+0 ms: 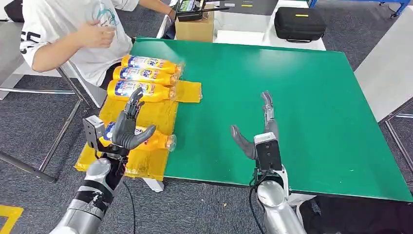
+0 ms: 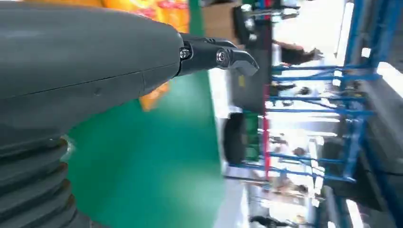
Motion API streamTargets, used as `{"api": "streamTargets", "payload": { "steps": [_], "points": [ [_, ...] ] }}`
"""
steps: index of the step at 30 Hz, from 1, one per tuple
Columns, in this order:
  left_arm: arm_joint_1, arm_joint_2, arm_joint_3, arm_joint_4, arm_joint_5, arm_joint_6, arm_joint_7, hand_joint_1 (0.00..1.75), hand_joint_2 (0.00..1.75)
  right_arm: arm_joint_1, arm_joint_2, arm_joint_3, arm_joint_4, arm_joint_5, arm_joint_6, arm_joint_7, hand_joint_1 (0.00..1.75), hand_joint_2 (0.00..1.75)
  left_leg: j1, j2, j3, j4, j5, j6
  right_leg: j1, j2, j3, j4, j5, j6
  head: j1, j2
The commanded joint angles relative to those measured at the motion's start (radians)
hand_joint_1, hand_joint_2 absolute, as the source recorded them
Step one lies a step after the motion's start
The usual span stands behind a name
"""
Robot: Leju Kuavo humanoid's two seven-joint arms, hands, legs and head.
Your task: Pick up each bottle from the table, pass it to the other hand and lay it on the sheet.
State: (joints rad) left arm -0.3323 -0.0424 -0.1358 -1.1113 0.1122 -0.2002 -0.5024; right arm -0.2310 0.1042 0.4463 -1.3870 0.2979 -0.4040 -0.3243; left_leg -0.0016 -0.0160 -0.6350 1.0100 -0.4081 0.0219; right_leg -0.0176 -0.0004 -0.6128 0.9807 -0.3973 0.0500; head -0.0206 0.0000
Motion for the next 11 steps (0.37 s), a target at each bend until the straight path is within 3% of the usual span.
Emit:
{"api": "streamTargets", "payload": {
  "steps": [1, 5, 6, 11],
  "points": [
    [-0.003, -0.077, -0.129, -0.07, 0.038, 0.113, 0.068, 0.0, 1.75, 0.006, 0.03, 0.024, 0.072, -0.09, -0.015, -0.016, 0.0, 0.0, 0.001, 0.0, 0.005, 0.0, -0.002, -0.001, 0.001, -0.002, 0.005, -0.001, -0.002, -0.002, 0.0, 0.0],
    [0.0, -0.07, -0.158, -0.074, 0.007, 0.165, 0.063, 0.0, 1.75, 0.015, 0.032, 0.019, 0.059, -0.103, -0.027, -0.019, 0.0, 0.0, 0.001, 0.001, 0.006, 0.0, -0.003, -0.001, 0.001, 0.0, 0.006, 0.0, -0.003, -0.002, 0.0, 0.0],
    [0.002, -0.073, -0.175, -0.069, -0.014, 0.203, 0.052, 0.0, 1.75, 0.021, 0.032, 0.018, 0.051, -0.127, -0.018, -0.018, 0.0, 1.75, 0.001, 0.001, 0.007, 0.0, -0.004, -0.002, 0.002, 0.0, 0.008, -0.001, -0.003, -0.003, 0.0, 0.0],
    [-0.003, -0.123, -0.219, -0.003, -0.003, 0.342, 0.076, 0.0, 1.75, 0.056, 0.034, 0.02, 0.012, -0.14, -0.06, -0.037, 0.0, 1.75, 0.001, -0.002, 0.006, -0.001, -0.002, -0.001, 0.001, -0.004, 0.007, -0.001, -0.003, -0.002, 0.0, 0.0]
  ]
}}
